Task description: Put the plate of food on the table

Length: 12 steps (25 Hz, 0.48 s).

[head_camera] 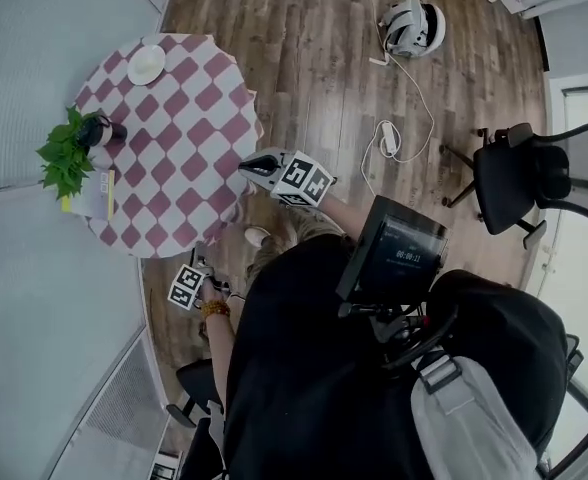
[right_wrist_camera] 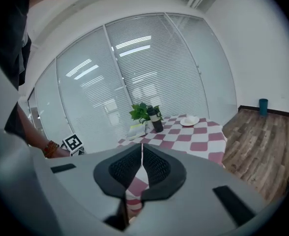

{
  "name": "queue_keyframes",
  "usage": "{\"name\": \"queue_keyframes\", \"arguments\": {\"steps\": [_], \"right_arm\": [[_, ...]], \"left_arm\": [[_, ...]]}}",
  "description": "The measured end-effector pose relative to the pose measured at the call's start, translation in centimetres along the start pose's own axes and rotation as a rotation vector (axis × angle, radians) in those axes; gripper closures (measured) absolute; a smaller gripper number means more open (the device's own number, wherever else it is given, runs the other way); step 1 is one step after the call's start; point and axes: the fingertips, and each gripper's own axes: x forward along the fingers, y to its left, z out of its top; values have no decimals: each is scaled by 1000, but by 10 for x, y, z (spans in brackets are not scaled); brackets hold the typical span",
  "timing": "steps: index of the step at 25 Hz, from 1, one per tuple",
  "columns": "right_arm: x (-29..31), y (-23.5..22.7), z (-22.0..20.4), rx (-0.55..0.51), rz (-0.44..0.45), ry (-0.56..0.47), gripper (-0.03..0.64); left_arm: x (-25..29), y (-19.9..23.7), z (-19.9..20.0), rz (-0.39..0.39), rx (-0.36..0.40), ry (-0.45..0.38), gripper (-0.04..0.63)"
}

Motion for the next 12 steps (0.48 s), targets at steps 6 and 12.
{"name": "queue_keyframes", "arguments": {"steps": [6, 12], "right_arm": [[33, 45, 55, -106, 99, -40, 603], [45, 80, 121, -180, 141, -138, 603]], "left_arm": [[-20, -65, 85, -112, 364, -131, 440], [-54, -145, 156, -204, 645, -311, 479]]}}
